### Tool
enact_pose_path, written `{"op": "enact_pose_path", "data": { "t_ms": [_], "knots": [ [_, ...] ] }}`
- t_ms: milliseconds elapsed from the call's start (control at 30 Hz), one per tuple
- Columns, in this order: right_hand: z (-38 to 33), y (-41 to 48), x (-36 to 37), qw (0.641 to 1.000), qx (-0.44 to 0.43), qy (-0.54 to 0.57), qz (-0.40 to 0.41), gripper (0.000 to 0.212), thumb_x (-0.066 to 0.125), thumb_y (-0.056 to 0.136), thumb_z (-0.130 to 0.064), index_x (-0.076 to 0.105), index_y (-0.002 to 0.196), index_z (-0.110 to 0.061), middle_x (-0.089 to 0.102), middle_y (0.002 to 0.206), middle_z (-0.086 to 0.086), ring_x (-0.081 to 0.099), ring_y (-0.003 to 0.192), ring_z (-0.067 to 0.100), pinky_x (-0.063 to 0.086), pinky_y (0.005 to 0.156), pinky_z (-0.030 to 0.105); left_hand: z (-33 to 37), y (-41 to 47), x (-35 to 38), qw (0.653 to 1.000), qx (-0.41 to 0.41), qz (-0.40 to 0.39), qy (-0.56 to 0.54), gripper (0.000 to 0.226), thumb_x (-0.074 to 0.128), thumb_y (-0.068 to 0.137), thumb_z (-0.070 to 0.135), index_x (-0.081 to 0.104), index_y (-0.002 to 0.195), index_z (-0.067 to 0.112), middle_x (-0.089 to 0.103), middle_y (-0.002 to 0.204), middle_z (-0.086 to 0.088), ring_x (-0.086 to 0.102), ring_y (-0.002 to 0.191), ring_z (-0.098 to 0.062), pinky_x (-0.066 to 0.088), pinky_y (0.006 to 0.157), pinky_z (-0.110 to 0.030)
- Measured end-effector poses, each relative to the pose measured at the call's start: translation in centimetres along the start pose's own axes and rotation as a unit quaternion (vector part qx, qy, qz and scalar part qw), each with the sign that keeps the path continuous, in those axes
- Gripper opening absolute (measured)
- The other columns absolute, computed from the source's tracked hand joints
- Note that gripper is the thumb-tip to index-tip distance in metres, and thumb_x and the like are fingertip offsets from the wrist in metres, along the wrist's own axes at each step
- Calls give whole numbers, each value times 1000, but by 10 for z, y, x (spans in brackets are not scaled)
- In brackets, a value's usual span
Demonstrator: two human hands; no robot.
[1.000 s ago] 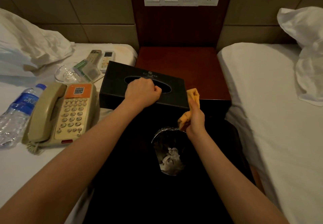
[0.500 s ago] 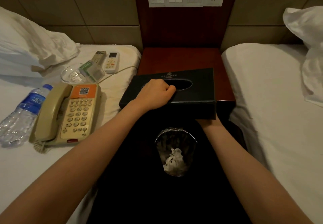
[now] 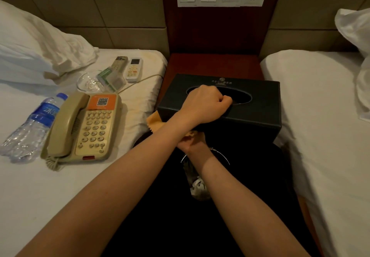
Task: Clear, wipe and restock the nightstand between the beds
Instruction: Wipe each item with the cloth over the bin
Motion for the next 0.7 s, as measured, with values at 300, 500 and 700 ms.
{"op": "enact_pose_path", "data": {
  "t_ms": [300, 500, 700],
  "knots": [
    [-50, -5, -35, 993, -106, 47, 27, 51, 21, 100, -33, 35, 143, -7, 32, 150, 19, 28, 140, 32, 22, 111, 38, -26, 1, -11, 996, -5, 19, 91, 53, 39, 96, 28, 35, 45, 15, 29, 43, 2, 26, 38, -15, 23, 41, -25],
    [-96, -19, -47, 984, -169, 37, 37, 39, 26, 101, -25, 60, 108, -7, 60, 103, 22, 51, 109, 36, 32, 102, 45, -62, -8, -33, 988, -81, 104, 84, 54, 41, 95, 26, 35, 44, 12, 33, 44, -1, 31, 40, -17, 24, 44, -26],
    [-86, -20, -31, 988, -148, -4, 50, 46, 27, 100, -33, 48, 132, -7, 50, 131, 19, 39, 130, 37, 28, 106, 44, -71, -17, -22, 993, -90, 71, -3, 56, 44, 95, 24, 29, 42, 14, 26, 40, -1, 22, 37, -17, 20, 43, -25]
  ]
}}
Point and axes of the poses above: each hand's wrist, its own y-axis towards the middle knuckle, its own x-axis out of the palm, z = x × y, the point moved 9 cm from there along y, towards the middle knuckle
